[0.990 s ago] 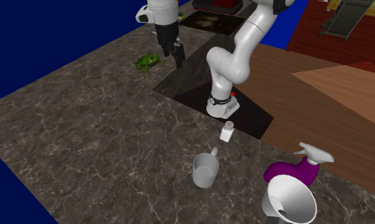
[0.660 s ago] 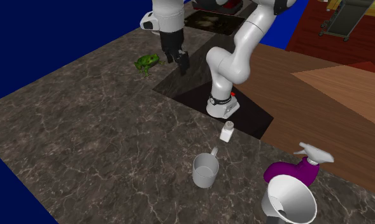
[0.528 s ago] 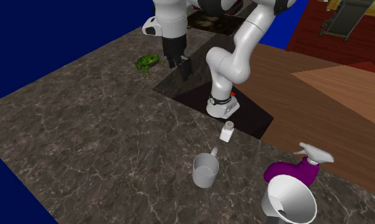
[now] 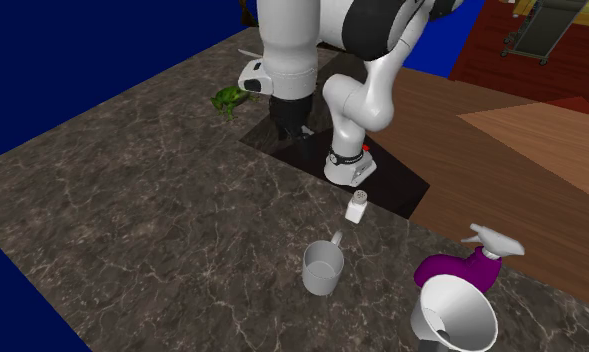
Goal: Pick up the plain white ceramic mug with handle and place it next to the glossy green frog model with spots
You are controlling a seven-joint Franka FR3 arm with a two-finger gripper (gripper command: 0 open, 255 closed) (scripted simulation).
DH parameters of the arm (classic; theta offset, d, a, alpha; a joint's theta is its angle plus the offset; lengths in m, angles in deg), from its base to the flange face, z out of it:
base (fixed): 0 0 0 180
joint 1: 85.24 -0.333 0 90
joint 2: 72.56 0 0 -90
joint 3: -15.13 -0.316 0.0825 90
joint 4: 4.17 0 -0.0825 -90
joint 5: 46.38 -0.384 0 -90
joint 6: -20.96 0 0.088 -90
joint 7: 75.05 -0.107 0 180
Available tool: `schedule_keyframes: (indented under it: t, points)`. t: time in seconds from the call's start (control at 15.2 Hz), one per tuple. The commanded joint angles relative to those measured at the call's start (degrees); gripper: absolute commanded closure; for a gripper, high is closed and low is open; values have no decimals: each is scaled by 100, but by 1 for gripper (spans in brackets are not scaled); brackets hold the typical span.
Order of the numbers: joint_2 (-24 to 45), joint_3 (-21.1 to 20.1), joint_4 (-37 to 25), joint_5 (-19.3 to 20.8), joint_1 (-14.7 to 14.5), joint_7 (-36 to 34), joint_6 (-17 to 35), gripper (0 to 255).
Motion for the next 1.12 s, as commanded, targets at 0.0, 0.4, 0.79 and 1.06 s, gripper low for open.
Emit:
schedule_keyframes:
  t: [0.0,0.4,0.79,1.06]
  points:
    - [161,-258,-26,-133,-67,-294,226,0]
    - [910,-1008,-414,-293,-151,-1143,848,0]
    - [1890,-1777,-1052,-83,-127,-2090,1403,0]
    - [2693,-2286,-1622,346,-95,-2831,1683,0]
